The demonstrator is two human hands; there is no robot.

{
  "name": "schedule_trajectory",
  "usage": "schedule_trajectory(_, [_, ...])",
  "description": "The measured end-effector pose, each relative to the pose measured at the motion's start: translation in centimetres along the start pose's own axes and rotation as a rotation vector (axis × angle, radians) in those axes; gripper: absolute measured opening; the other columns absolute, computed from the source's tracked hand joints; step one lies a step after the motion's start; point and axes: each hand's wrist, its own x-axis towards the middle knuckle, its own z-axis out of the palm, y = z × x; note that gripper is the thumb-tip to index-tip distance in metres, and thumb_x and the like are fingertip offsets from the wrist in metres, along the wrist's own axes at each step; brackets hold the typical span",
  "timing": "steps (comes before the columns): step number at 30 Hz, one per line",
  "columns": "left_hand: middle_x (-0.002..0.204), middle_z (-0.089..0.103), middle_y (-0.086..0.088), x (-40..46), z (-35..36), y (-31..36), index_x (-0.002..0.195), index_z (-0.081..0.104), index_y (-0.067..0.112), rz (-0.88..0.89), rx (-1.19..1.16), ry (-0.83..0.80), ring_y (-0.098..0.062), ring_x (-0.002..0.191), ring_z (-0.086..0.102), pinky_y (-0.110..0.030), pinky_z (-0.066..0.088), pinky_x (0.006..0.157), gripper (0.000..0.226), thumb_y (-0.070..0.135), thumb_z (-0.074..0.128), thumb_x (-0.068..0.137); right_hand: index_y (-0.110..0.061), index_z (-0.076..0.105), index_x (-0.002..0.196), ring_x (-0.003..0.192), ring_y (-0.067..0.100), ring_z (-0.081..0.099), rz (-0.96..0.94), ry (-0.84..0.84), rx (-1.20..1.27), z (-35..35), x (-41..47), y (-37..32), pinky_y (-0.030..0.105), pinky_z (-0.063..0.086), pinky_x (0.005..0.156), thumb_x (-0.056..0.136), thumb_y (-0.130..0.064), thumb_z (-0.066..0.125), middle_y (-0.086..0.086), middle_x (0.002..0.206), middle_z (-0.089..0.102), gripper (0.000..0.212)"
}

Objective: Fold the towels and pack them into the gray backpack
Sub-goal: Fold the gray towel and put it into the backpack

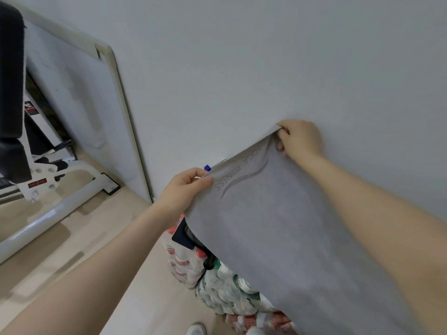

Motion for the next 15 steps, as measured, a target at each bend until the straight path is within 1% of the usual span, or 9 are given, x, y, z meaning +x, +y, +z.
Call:
schedule_trajectory(1, [0.066, 0.067, 0.004, 0.0, 0.1, 0.4, 0.075, 0.06, 0.017, 0.025, -0.054, 0.031, -0.009, 0.054, 0.061, -0.019, 0.05, 0.05, 0.016, 0.016, 0.056, 0.09, -0.017, 0.07, 0.094, 0.047, 0.007, 0.06, 0.046, 0.004, 0.16, 0.1, 0.4, -0.4, 0.027, 0.051, 0.059, 0.089, -0.012, 0.044, 0.008, 0.061, 0.067, 0.027])
schedule_trajectory(2, [0.065, 0.067, 0.004, -0.1, 0.4, 0.8, 0.074, 0.059, 0.017, 0.054, -0.108, 0.043, -0.009, 0.054, 0.061, -0.018, 0.05, 0.05, 0.017, 0.016, 0.055, 0.09, -0.018, 0.07, 0.095, 0.036, 0.003, 0.054, 0.1, -0.002, 0.317, 0.0, 0.8, -0.7, 0.024, 0.048, 0.051, 0.091, -0.01, 0.042, 0.004, 0.052, 0.063, 0.029])
schedule_trajectory(4, [0.065, 0.067, 0.005, -0.6, 1.2, 1.8, 0.074, 0.058, 0.017, 0.099, -0.178, 0.026, -0.007, 0.056, 0.061, -0.016, 0.049, 0.051, 0.018, 0.014, 0.053, 0.091, -0.02, 0.067, 0.096, 0.028, 0.003, 0.049, 0.189, -0.018, 0.517, -0.7, 1.1, -1.0, 0.017, 0.041, 0.037, 0.094, -0.009, 0.038, -0.004, 0.038, 0.056, 0.031])
schedule_trajectory(5, [0.064, 0.066, 0.006, -0.9, 1.9, 2.1, 0.073, 0.058, 0.017, 0.112, -0.193, 0.004, -0.007, 0.056, 0.061, -0.016, 0.049, 0.051, 0.019, 0.013, 0.052, 0.091, -0.022, 0.065, 0.094, 0.026, 0.003, 0.048, 0.209, -0.031, 0.533, -1.2, 1.0, -0.8, 0.015, 0.038, 0.034, 0.095, -0.009, 0.037, -0.005, 0.034, 0.053, 0.03])
schedule_trajectory(7, [0.063, 0.066, 0.006, -1.7, 3.6, 2.3, 0.072, 0.057, 0.016, 0.116, -0.211, -0.068, -0.007, 0.057, 0.061, -0.017, 0.049, 0.053, 0.019, 0.013, 0.052, 0.09, -0.023, 0.062, 0.091, 0.026, 0.003, 0.047, 0.217, -0.058, 0.495, -2.7, -0.1, 0.4, 0.012, 0.034, 0.032, 0.094, -0.008, 0.038, -0.005, 0.033, 0.054, 0.029])
schedule_trajectory(8, [0.063, 0.065, 0.005, -2.2, 4.7, 2.2, 0.071, 0.058, 0.016, 0.112, -0.211, -0.117, -0.008, 0.057, 0.06, -0.017, 0.05, 0.054, 0.019, 0.013, 0.053, 0.089, -0.022, 0.063, 0.093, 0.027, 0.002, 0.048, 0.228, -0.081, 0.494, -3.5, -1.0, 1.3, 0.012, 0.034, 0.032, 0.094, -0.006, 0.038, -0.003, 0.038, 0.056, 0.029])
schedule_trajectory(10, [0.063, 0.064, 0.004, -3.2, 7.0, 1.8, 0.067, 0.061, 0.018, 0.106, -0.181, -0.223, -0.008, 0.058, 0.059, -0.017, 0.049, 0.056, 0.019, 0.015, 0.055, 0.085, -0.014, 0.064, 0.102, 0.035, 0.001, 0.054, 0.241, -0.15, 0.522, -5.0, -3.3, 3.5, 0.011, 0.04, 0.037, 0.094, -0.001, 0.037, 0.005, 0.059, 0.061, 0.031])
schedule_trajectory(13, [0.059, 0.06, 0.006, -5.0, 11.0, 1.2, 0.062, 0.064, 0.019, 0.103, -0.146, -0.395, -0.004, 0.054, 0.054, -0.013, 0.045, 0.053, 0.017, 0.016, 0.064, 0.078, -0.008, 0.065, 0.108, 0.06, 0.002, 0.061, 0.217, -0.211, 0.459, -7.6, -7.1, 7.1, 0.009, 0.046, 0.054, 0.089, 0.006, 0.037, 0.007, 0.088, 0.064, 0.037])
schedule_trajectory(15, [0.059, 0.059, 0.006, -6.2, 14.0, 0.9, 0.06, 0.064, 0.021, 0.091, -0.13, -0.499, -0.003, 0.055, 0.053, -0.012, 0.043, 0.054, 0.018, 0.015, 0.063, 0.077, -0.008, 0.067, 0.102, 0.069, 0.006, 0.057, 0.262, -0.191, 0.488, -9.8, -9.6, 9.1, 0.01, 0.045, 0.056, 0.085, 0.007, 0.038, 0.004, 0.091, 0.064, 0.037])
